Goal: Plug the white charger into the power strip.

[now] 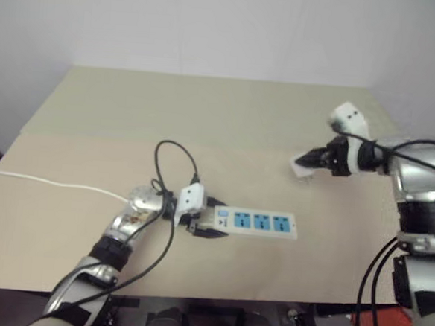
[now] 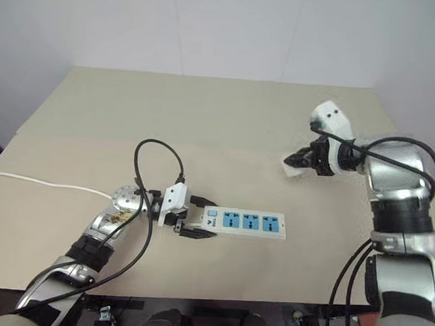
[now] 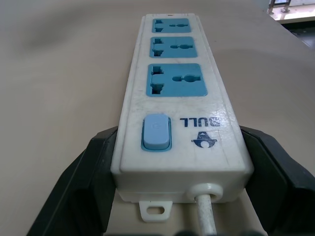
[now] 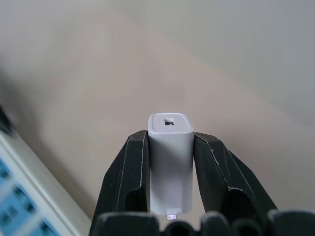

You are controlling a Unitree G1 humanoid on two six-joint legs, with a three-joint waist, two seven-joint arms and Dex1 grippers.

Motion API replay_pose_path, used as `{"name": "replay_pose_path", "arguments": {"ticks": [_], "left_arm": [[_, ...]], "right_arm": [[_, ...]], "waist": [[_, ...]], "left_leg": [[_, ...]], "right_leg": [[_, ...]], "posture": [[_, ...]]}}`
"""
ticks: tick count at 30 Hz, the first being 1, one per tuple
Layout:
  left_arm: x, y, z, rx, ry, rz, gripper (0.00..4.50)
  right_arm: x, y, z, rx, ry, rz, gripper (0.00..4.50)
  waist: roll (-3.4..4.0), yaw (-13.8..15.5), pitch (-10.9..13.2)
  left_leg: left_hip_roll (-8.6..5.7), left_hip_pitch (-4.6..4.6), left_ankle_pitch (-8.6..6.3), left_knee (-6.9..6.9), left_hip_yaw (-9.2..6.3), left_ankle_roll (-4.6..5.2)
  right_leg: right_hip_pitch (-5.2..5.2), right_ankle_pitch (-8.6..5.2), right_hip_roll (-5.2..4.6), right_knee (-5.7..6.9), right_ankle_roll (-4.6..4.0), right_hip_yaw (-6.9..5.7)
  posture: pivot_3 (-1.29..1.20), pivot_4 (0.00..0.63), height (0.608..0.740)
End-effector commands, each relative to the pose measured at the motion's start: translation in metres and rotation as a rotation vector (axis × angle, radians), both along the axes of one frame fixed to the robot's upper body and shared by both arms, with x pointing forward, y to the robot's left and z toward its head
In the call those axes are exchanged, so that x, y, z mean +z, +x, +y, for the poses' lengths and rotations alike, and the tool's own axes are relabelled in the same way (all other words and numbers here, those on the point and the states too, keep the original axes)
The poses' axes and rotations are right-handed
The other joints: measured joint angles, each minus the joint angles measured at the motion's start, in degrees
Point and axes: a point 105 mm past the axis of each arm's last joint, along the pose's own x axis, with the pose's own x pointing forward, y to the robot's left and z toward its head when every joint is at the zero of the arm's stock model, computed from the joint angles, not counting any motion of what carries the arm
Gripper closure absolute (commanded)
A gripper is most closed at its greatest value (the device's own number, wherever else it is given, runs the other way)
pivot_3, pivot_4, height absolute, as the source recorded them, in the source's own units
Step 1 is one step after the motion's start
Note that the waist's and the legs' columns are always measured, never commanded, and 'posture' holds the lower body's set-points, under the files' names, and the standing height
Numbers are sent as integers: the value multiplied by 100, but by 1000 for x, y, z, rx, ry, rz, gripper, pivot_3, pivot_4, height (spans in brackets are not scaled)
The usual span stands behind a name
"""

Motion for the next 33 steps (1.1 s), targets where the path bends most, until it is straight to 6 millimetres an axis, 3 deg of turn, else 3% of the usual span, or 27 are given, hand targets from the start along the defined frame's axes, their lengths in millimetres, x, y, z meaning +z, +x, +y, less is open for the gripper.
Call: {"name": "replay_pose_path", "arguments": {"ticks": [1,5,11,21,33], "left_arm": [[-13,-4,7,-37,98,52,1242],[-11,0,8,-25,120,57,1242],[-7,3,14,4,140,61,1242],[-5,3,16,58,146,67,1242],[0,5,14,132,130,57,1242]], "right_arm": [[26,-12,6,22,130,-143,3396],[27,-29,20,129,267,-165,3396],[12,-46,38,267,353,-153,3396],[-8,-46,52,356,373,-168,3396],[-13,-62,68,499,417,-177,3396]], "waist": [[0,-2,0],[0,-10,0],[0,-23,0],[0,-31,0],[0,-10,0]], "left_leg": [[1,1,0,0,0,0],[3,3,0,-1,1,0],[4,7,0,-1,1,1],[11,10,-1,-2,2,2],[11,10,-1,-1,2,2]], "right_leg": [[0,0,0,1,0,0],[1,1,5,1,-1,2],[2,2,9,2,-2,6],[-1,4,20,3,-6,15],[0,4,19,3,-6,16]], "posture": [[0,150,740],[0,150,740],[0,150,740],[0,150,740],[0,150,740]]}}
